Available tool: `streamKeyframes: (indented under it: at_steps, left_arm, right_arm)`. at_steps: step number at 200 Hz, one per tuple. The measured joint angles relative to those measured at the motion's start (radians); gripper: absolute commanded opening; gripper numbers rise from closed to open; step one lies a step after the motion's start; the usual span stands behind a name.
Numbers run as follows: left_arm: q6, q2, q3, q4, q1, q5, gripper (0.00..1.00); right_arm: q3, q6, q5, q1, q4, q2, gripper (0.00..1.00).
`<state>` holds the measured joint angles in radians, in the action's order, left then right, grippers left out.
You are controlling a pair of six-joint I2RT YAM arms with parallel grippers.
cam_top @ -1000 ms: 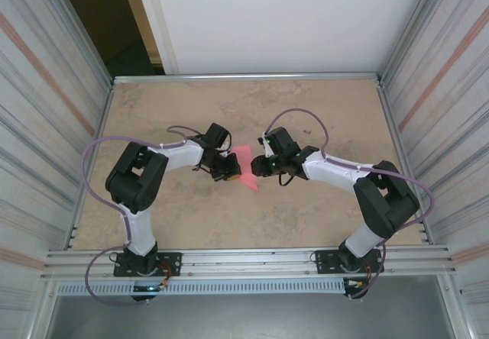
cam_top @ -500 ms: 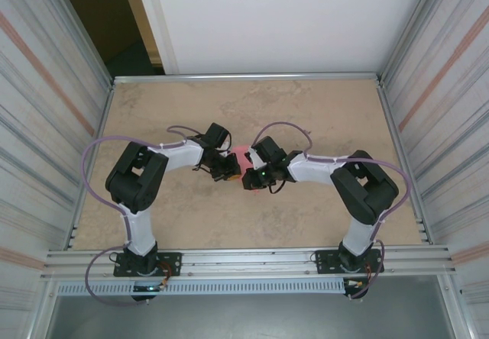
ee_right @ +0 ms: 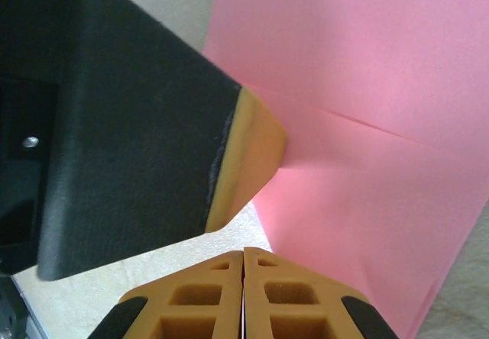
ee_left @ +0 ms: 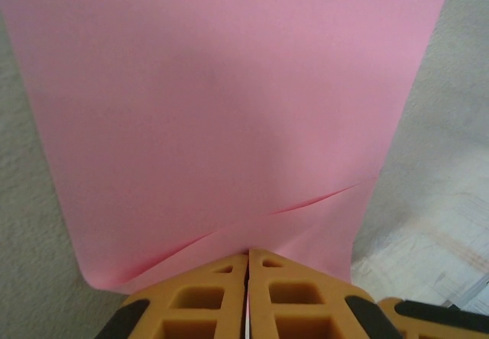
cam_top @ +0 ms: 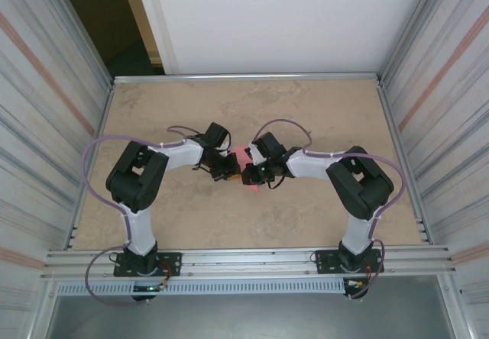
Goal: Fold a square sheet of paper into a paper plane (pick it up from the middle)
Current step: Third fold the triangle at the center of the table.
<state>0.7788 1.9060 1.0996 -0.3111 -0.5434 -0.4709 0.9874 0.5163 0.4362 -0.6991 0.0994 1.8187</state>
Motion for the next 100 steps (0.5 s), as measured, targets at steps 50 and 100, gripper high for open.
streamKeyframes:
  at_steps: [50, 100]
  left_arm:
    - [-0.008, 0.004, 0.006, -0.003, 0.0, -0.003, 0.08]
    - [-0.016, 0.01, 0.012, -0.003, 0.0, -0.007, 0.08]
  right_arm:
    - [0.0, 0.0, 0.009, 0.012, -0.001, 0.024, 0.09]
    - [0.0, 0.0, 0.011, 0.015, -0.002, 0.031, 0.09]
